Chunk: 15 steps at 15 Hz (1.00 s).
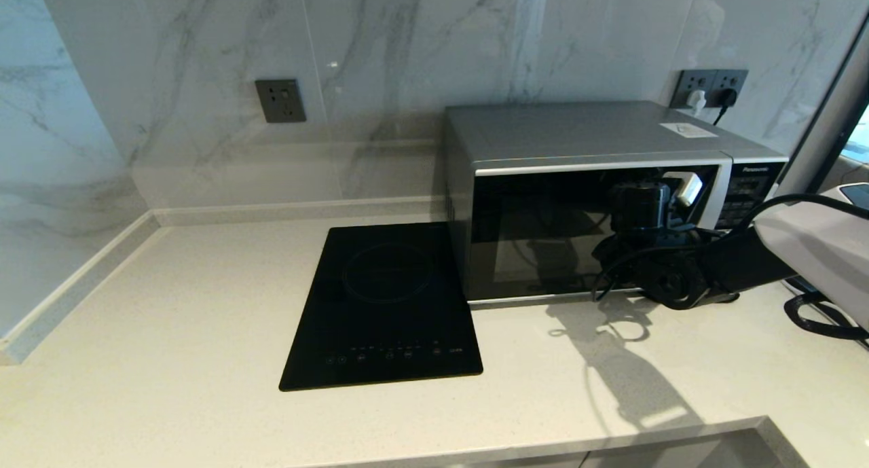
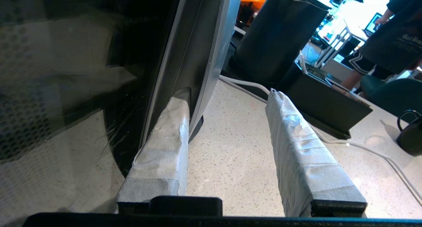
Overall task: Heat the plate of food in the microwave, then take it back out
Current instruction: Open the microwave oven
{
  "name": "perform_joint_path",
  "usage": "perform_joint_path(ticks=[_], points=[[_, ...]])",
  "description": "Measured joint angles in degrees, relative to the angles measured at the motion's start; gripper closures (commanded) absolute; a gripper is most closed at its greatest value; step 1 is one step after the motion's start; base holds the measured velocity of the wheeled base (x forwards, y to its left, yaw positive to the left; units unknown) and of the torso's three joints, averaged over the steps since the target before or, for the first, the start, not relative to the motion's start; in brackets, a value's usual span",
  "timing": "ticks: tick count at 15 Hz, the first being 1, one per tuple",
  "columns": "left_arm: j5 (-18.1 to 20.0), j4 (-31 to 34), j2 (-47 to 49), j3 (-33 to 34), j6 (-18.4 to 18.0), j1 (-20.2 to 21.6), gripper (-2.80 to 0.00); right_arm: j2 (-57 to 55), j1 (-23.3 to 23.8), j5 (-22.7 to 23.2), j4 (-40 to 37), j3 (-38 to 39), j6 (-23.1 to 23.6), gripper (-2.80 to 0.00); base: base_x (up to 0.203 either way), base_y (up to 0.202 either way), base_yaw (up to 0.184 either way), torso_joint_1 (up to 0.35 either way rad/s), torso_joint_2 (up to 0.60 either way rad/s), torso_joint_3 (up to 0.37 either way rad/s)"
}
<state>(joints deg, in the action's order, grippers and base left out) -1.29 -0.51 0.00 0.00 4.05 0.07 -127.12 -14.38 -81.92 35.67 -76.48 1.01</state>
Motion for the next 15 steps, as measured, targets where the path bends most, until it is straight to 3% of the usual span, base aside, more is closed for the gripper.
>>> perform_joint_path(ticks=[15], points=[[0.0,0.0,0.0,0.0,0.01,0.0,0.0,0.02,-0.14,-2.62,-0.17,0.2,-0.83,0.0,0.0,0.0,0.0,0.0,0.0,0.0]])
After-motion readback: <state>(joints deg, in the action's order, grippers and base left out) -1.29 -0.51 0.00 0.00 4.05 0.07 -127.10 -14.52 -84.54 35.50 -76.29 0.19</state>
